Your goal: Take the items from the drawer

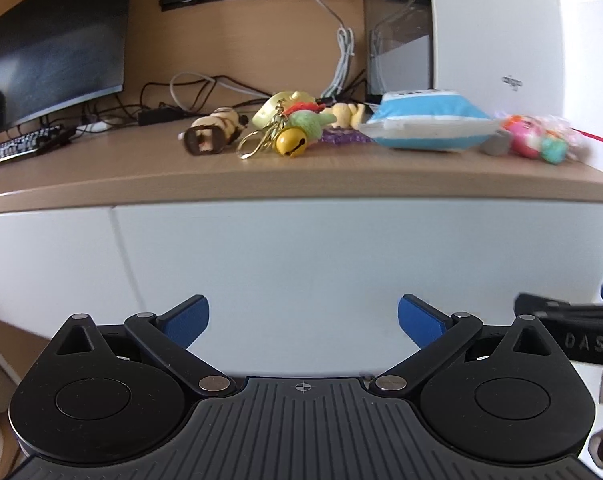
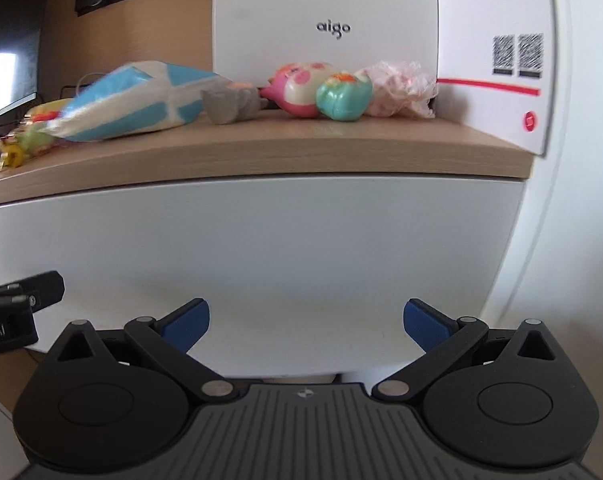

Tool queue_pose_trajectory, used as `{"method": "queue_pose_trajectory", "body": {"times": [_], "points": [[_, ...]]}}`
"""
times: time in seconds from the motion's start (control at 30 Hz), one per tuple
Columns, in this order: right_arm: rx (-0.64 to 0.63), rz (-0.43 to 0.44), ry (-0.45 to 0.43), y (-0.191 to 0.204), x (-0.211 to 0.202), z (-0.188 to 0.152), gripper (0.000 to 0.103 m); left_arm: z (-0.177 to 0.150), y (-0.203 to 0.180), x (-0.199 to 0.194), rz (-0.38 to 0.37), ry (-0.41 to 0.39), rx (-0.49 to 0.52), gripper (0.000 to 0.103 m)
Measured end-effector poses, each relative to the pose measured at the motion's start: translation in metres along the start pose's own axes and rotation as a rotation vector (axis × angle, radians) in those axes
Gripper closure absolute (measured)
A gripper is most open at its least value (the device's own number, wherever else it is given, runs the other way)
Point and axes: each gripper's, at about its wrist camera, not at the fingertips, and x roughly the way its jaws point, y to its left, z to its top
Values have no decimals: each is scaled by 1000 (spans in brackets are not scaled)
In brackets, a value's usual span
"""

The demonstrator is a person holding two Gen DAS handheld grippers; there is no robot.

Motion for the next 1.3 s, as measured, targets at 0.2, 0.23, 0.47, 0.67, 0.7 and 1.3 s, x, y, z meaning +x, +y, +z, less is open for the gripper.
{"method": "queue_pose_trajectory", "body": {"times": [0.2,0.23,0.47,0.67,0.7,1.3], "points": [[22,-10,-10,18,-67,-24,0,-18,15,-63,-19,-15,10,0],[23,-19,-11,21,-79,-28,0,-20,19,-72,-23,-14,4,0],[24,-40,-47,27,-157,-44,0,-42,32,-121,-52,-9,-22,0],[5,-34,-22,26,-175,-61,0,-50,32,-134,-23,-1,-32,0],[0,-31,-17,26,-172,-61,0,-50,33,-136,-17,-3,-32,0],[8,-23,-36,22,-182,-65,0,-54,26,-148,-2,-16,-22,0]]}}
